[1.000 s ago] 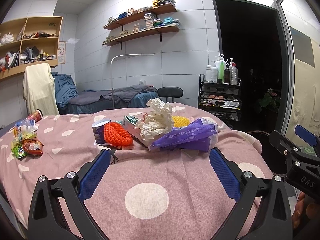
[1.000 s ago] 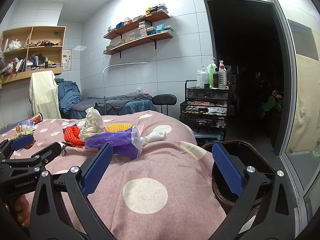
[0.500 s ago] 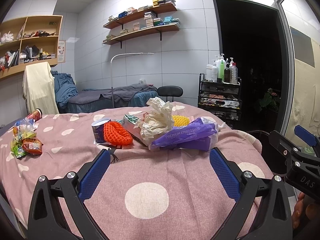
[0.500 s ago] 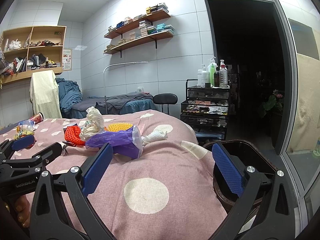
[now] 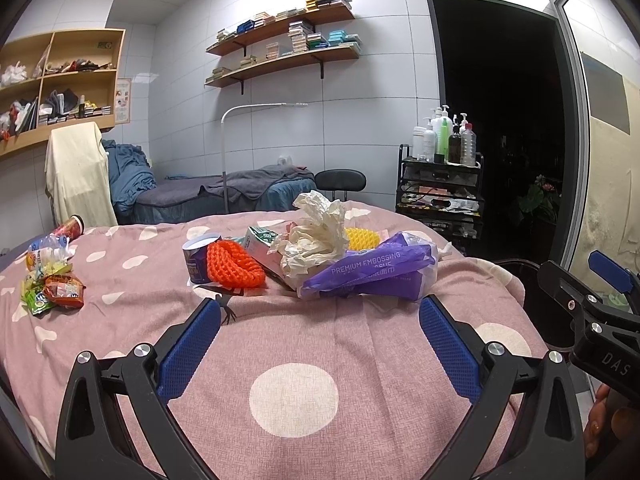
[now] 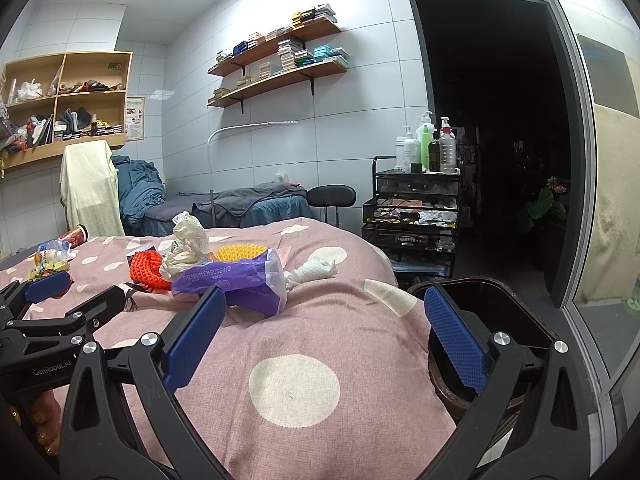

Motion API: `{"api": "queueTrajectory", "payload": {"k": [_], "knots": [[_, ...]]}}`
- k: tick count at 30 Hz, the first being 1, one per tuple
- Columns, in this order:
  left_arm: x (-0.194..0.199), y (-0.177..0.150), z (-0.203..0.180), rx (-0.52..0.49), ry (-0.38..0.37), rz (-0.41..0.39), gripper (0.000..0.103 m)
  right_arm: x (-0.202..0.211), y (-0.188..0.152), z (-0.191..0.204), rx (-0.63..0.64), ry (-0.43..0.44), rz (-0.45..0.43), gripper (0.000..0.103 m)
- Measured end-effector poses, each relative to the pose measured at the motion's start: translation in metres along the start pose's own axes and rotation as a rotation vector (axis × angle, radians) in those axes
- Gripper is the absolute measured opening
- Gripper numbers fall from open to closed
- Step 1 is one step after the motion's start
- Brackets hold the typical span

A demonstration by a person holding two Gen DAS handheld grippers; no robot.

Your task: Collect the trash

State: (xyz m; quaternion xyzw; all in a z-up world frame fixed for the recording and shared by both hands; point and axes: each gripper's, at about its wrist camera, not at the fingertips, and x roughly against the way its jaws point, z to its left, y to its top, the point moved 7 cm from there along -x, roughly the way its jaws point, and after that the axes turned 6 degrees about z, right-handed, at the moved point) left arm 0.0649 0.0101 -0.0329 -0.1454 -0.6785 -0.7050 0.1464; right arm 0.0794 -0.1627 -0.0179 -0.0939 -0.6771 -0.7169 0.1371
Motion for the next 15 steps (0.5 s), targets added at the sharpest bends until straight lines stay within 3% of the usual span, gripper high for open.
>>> {"api": "queueTrajectory", "payload": {"k": [15], "knots": [[-0.0052,-0.0057,0.0004,0.015,-0.004,0.050,0.098,-0.0050,-0.0008,-0.0026,-0.009,0.008,0.026,0.098]]}}
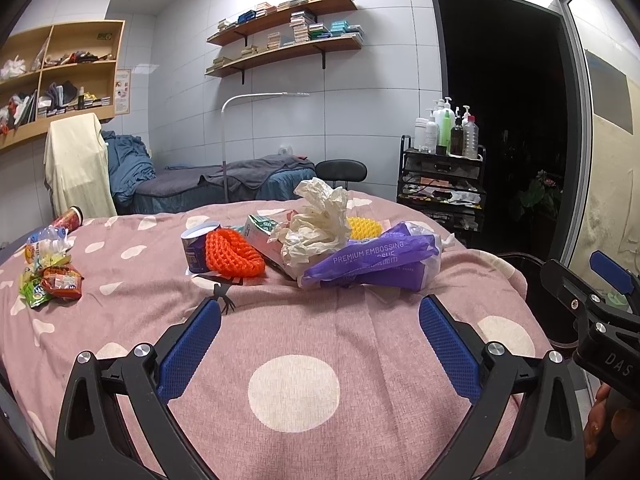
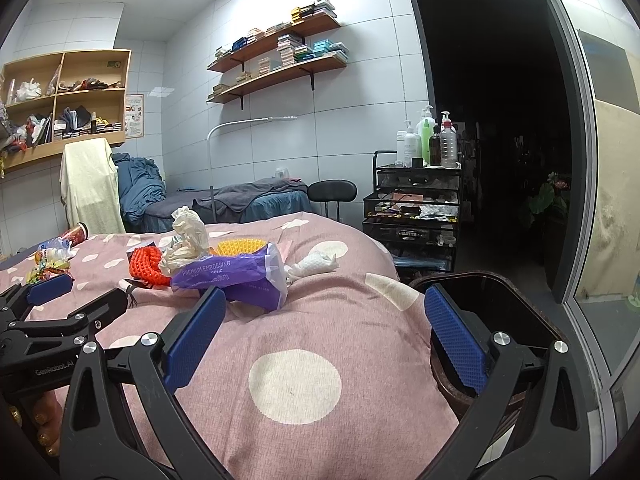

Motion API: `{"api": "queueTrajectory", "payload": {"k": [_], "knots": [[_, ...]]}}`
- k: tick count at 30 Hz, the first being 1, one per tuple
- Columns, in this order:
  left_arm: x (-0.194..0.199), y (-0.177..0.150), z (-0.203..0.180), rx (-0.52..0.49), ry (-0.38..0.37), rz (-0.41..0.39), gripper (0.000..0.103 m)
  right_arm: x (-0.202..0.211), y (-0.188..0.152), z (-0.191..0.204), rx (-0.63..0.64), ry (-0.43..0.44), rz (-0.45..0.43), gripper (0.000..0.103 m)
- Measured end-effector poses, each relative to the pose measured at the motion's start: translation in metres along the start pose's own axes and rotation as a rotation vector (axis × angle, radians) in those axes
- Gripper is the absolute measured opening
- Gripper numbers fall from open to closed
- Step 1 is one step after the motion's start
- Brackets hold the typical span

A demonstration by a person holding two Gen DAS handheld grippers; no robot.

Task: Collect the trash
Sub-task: 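Grasp the crumpled white tissue with left tool while right tool grasps purple tissue pack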

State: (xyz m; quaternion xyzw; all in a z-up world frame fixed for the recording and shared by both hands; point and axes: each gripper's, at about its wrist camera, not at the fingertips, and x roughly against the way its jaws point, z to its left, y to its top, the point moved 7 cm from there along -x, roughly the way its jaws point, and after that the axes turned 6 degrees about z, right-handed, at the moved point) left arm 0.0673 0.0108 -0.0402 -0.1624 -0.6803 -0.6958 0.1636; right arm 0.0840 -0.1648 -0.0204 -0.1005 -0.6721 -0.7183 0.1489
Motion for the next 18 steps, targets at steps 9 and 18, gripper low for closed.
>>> {"api": "queueTrajectory", "payload": {"k": [9,18], "knots": [[-0.014,-0.007,0.003,0.030,-0.021,0.110,0.098,-0.009,0.000,0.005,0.026,0.017,0.031,0.098],[-0.033,-0.008,0.014,0.042,-0.065,0.227,0.098,-0.044,0.003,0.013,0.068,0.067,0.162,0.098]]}}
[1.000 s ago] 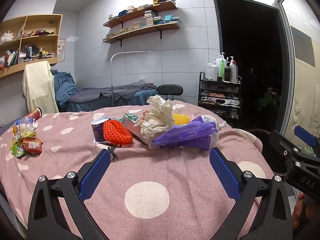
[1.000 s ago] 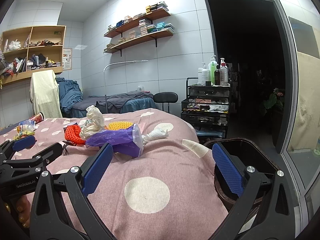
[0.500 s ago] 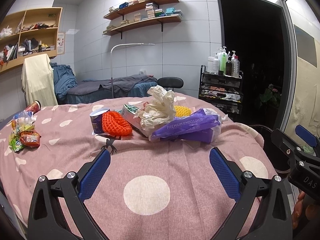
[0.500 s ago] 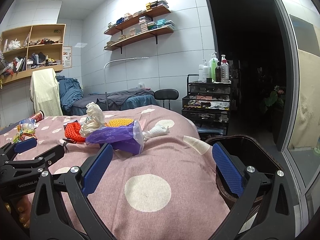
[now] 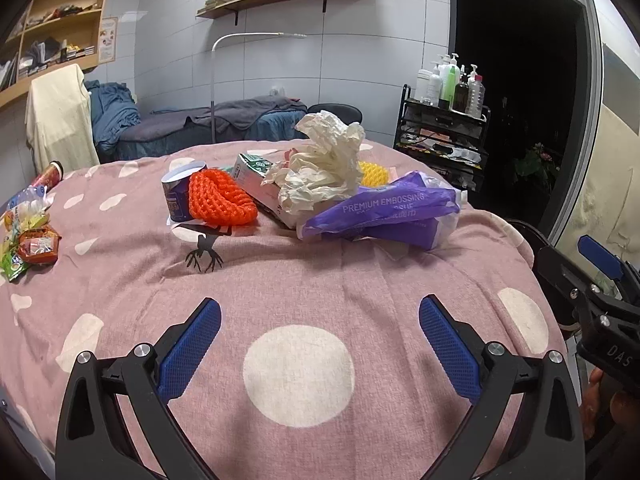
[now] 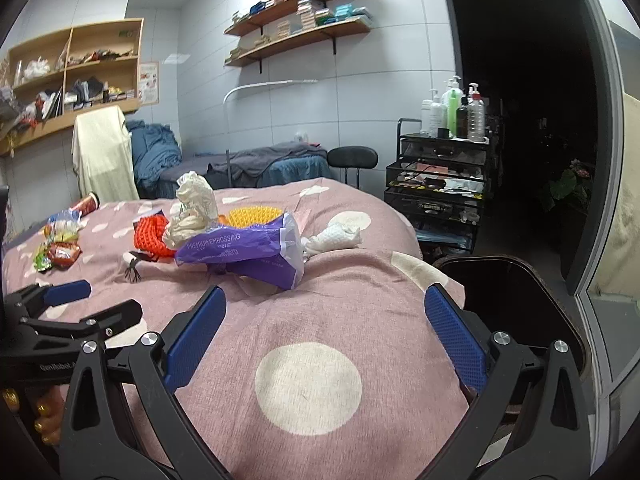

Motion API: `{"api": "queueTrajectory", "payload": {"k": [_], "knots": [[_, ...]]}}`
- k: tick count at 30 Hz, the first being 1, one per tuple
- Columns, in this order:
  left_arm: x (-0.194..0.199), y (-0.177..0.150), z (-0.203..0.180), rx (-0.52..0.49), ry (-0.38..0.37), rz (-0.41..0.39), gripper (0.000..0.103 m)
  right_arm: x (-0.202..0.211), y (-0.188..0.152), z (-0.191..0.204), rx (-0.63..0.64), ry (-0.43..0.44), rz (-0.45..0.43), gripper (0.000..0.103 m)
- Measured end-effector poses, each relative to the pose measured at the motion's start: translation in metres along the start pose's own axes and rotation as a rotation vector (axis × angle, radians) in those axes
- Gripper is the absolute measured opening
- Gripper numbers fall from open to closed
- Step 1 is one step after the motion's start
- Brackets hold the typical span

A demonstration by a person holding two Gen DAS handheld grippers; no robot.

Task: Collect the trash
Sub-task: 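Grasp the crumpled white tissue with left tool while right tool grasps purple tissue pack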

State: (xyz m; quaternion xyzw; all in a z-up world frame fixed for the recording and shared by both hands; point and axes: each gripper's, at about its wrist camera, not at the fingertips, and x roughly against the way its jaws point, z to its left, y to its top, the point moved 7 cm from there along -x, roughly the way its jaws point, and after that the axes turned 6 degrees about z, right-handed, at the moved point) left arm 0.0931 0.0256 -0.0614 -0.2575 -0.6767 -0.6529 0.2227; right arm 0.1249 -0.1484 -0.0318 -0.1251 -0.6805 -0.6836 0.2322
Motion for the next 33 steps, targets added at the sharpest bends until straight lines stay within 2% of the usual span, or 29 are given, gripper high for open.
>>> {"api": "queueTrajectory", "payload": {"k": [2,6,12,21,27,30,32,33], "knots": [[0.000,0.008,0.005,0.006,-0.002,-0.003,0.098,-0.008,0.004,0.004,0.028,0.017,0.020,0.098],[-0.004,0.034,0.014,0.043,-0.050,-0.007,0.098,-0.029,0.011,0.011,0.078,0.053,0.080,0.098],[-0.019,0.074,0.017,0.066,-0.096,0.010,0.096,-0.052,0.013,0.015,0.090,0.107,0.160,0.098],[-0.062,0.112,-0.002,0.038,-0.087,0.102,0.085,-0.063,0.015,0.018,0.116,0.120,0.201,0.098],[-0.089,0.120,0.000,0.049,-0.066,0.179,0.069,-0.065,0.017,0.024,0.143,0.133,0.219,0.098],[-0.094,0.117,0.003,0.052,-0.057,0.200,0.050,-0.066,0.021,0.031,0.191,0.139,0.212,0.098],[-0.093,0.115,0.006,0.053,-0.056,0.201,0.031,-0.066,0.024,0.038,0.241,0.138,0.200,0.098],[-0.091,0.114,0.006,0.054,-0.052,0.200,0.028,-0.067,0.027,0.042,0.275,0.136,0.191,0.098]]}}
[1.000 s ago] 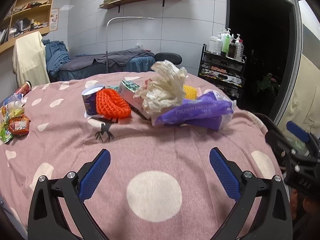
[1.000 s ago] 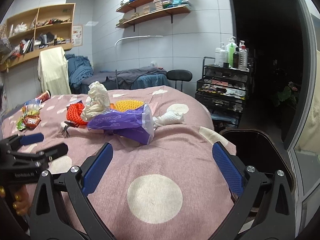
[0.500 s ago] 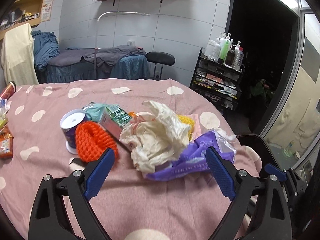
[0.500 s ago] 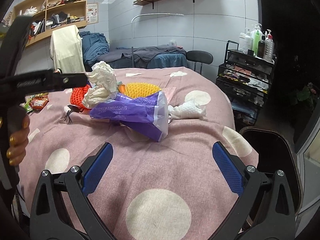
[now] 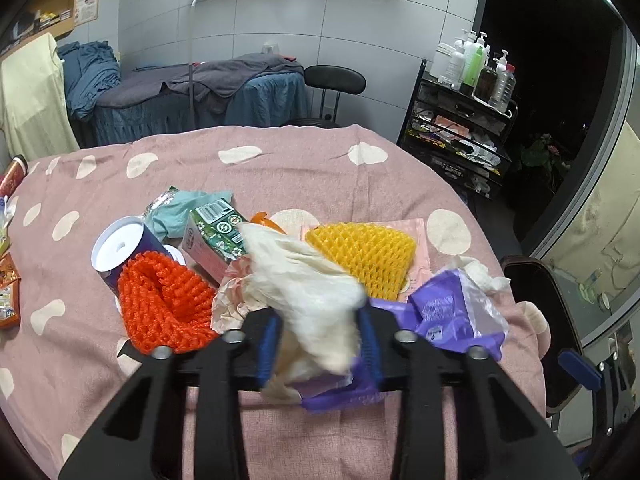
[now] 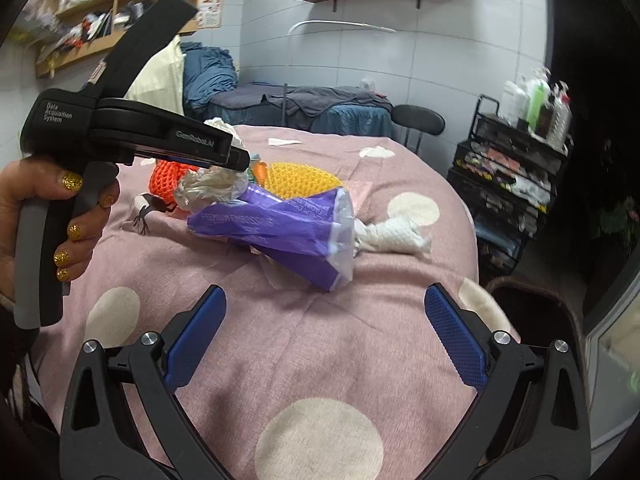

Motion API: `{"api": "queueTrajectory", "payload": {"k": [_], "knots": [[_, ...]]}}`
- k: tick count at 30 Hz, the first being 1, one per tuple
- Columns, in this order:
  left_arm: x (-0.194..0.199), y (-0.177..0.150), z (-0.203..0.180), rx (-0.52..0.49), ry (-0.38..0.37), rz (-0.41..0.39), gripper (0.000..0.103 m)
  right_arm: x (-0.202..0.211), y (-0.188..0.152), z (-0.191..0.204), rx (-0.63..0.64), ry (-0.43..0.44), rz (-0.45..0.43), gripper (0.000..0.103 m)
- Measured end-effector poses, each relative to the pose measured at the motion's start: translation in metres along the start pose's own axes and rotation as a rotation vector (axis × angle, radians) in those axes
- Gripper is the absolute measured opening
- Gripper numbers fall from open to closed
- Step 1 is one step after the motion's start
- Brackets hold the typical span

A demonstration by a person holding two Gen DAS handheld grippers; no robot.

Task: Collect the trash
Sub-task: 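Grasp the crumpled white tissue with left tool while right tool grasps purple tissue pack, then carry purple pack to the brown bin and open right tool to drop it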

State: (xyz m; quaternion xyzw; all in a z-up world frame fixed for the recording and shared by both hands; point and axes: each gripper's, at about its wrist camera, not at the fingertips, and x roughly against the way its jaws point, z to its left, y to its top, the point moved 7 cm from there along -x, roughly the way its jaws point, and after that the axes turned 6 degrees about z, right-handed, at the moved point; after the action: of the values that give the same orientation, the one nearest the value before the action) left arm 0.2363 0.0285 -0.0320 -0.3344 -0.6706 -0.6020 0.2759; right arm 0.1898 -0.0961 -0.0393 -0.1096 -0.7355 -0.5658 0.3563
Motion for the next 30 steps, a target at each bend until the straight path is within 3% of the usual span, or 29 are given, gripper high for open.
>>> {"api": "queueTrajectory", "payload": {"k": [1,6,11,15,16,18,25,30], "knots": [[0.002,-0.001,0.002,0.003,0.002,-0.003,0.023,-0.001,0.003,0.002,0.026,-0.003,-0.004,0.098],[0.014,-0.007,0.008,0.022,-0.013,-0.029,0.019,-0.010,0.020,0.024,0.212,-0.021,-0.019,0.097],[0.035,-0.015,0.016,0.042,-0.021,-0.078,0.019,-0.023,0.030,0.039,0.350,-0.060,-0.019,0.090],[0.046,-0.021,0.021,0.056,-0.021,-0.093,0.019,-0.044,0.030,0.042,0.427,-0.094,0.014,0.076],[0.047,-0.023,0.022,0.057,-0.017,-0.094,0.019,-0.048,0.029,0.042,0.439,-0.101,0.021,0.070],[0.049,-0.027,0.026,0.058,-0.010,-0.096,0.019,-0.054,0.026,0.042,0.451,-0.098,0.045,0.050],[0.046,-0.043,0.030,0.069,-0.017,-0.076,0.019,-0.048,0.017,0.045,0.421,-0.032,0.066,0.014],[0.046,-0.051,0.027,0.052,-0.023,-0.076,0.019,-0.036,0.013,0.039,0.358,-0.017,0.046,0.010]]}}
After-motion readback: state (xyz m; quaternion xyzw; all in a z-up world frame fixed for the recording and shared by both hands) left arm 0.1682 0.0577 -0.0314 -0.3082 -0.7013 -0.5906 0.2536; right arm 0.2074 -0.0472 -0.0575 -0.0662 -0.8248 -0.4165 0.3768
